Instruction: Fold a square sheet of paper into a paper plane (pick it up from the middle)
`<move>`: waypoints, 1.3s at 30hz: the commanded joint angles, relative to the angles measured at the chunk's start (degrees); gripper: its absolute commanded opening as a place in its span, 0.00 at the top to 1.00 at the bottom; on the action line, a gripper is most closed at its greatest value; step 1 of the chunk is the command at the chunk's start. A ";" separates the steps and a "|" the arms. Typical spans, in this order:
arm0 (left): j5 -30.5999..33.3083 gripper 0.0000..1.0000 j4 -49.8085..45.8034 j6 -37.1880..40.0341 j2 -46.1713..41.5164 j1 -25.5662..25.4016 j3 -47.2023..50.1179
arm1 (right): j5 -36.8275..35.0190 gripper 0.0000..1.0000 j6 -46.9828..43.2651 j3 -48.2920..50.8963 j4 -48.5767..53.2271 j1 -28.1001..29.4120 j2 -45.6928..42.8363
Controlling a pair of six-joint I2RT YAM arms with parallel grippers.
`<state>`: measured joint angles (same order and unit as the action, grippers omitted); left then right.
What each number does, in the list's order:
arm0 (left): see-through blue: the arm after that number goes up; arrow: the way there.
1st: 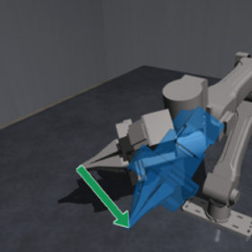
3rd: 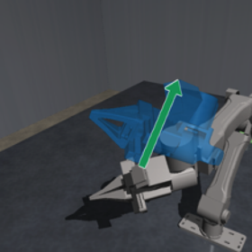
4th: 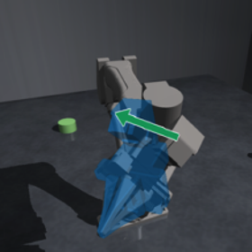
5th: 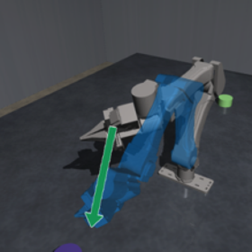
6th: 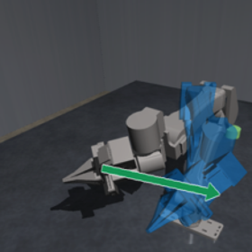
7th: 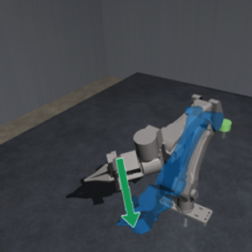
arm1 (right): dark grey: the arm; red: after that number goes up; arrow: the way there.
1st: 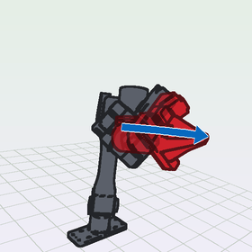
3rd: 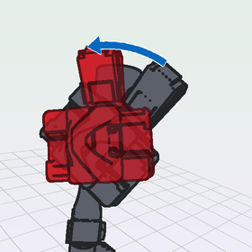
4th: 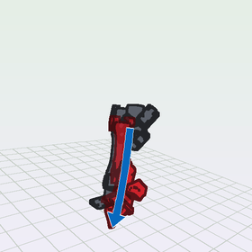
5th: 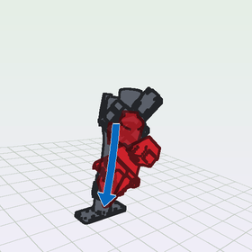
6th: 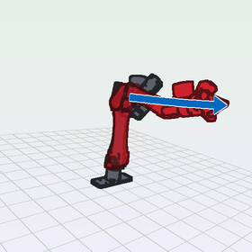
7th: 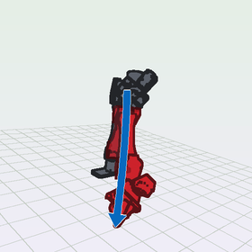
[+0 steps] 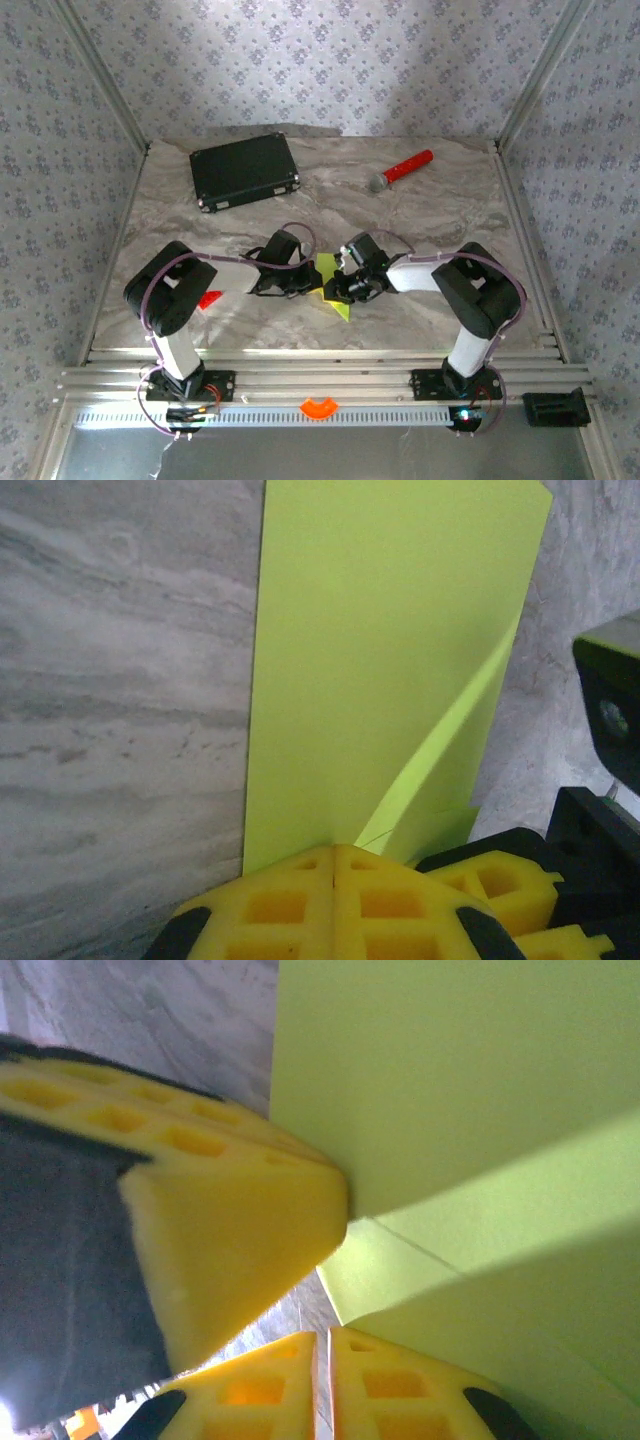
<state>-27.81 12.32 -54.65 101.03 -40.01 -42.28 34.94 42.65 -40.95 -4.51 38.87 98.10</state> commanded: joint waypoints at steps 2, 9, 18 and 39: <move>4.72 1.00 -7.27 1.04 3.50 0.00 1.16 | 1.10 0.84 -0.45 7.84 3.64 -0.18 -5.42; 5.05 1.00 -7.79 0.78 3.30 0.06 1.20 | 2.01 0.86 -1.60 17.98 3.77 -0.19 -13.11; 5.50 0.99 -6.65 -1.01 0.53 -0.08 1.58 | -3.49 0.94 -1.58 17.33 8.72 -2.13 -24.30; -3.22 0.57 -6.07 1.25 -9.41 7.23 0.11 | -5.48 0.54 -5.98 3.47 6.61 -5.69 -12.17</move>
<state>-26.39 4.60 -53.21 90.15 -33.63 -42.85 28.75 39.16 -35.22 1.39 32.47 83.44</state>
